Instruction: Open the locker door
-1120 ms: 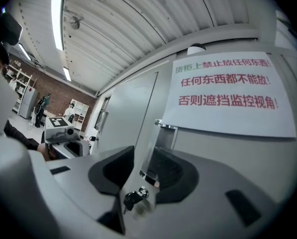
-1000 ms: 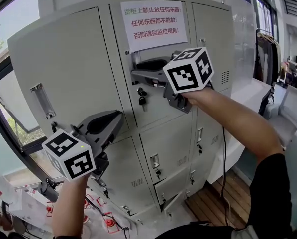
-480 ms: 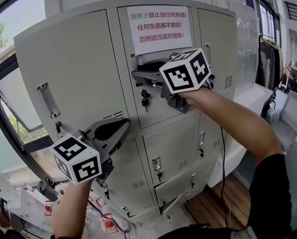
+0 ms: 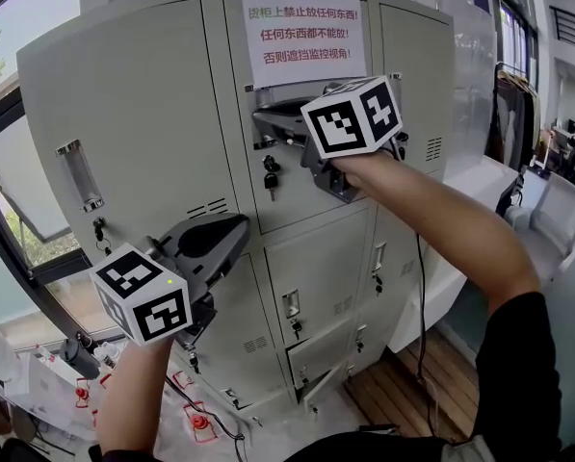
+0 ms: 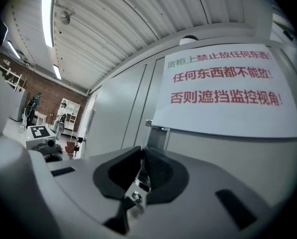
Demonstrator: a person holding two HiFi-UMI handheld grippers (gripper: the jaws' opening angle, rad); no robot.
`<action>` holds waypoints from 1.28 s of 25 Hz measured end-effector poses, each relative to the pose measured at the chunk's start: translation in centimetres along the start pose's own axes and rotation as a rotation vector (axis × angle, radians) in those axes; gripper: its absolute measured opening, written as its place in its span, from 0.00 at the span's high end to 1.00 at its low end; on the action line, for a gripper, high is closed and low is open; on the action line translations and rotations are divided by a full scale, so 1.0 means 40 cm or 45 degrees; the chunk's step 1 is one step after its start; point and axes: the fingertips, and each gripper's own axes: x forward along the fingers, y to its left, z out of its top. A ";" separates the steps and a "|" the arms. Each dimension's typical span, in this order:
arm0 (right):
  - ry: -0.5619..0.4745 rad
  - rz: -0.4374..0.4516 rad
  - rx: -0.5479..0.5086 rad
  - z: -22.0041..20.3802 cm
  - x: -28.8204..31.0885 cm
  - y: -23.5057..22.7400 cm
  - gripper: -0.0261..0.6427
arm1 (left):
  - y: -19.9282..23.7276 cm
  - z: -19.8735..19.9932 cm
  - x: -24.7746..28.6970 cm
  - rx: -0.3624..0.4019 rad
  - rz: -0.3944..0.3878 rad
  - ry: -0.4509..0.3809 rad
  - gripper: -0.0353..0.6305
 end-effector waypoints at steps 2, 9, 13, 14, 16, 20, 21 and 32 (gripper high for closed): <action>-0.002 0.006 0.029 -0.003 -0.002 0.000 0.91 | -0.003 -0.001 0.001 -0.004 -0.003 -0.002 0.92; -0.032 0.048 0.120 -0.004 -0.004 -0.002 0.92 | -0.009 -0.012 -0.006 -0.014 -0.008 0.007 0.92; -0.031 0.083 0.144 -0.003 -0.007 0.000 0.92 | -0.007 -0.016 -0.013 -0.017 -0.004 0.011 0.92; -0.031 0.096 0.148 -0.002 -0.008 0.002 0.92 | -0.005 -0.017 -0.015 -0.018 -0.002 0.012 0.92; -0.029 0.120 0.149 0.000 -0.012 0.007 0.92 | -0.002 -0.020 -0.017 -0.022 0.000 0.012 0.92; -0.023 0.165 0.145 0.004 -0.025 0.022 0.92 | 0.004 -0.024 -0.016 -0.030 0.001 0.015 0.92; -0.024 0.176 0.144 0.004 -0.028 0.026 0.92 | 0.007 -0.026 -0.015 -0.031 0.002 0.015 0.92; -0.065 0.308 0.139 0.017 -0.067 0.058 0.92 | 0.026 -0.040 -0.016 -0.058 0.033 0.028 0.92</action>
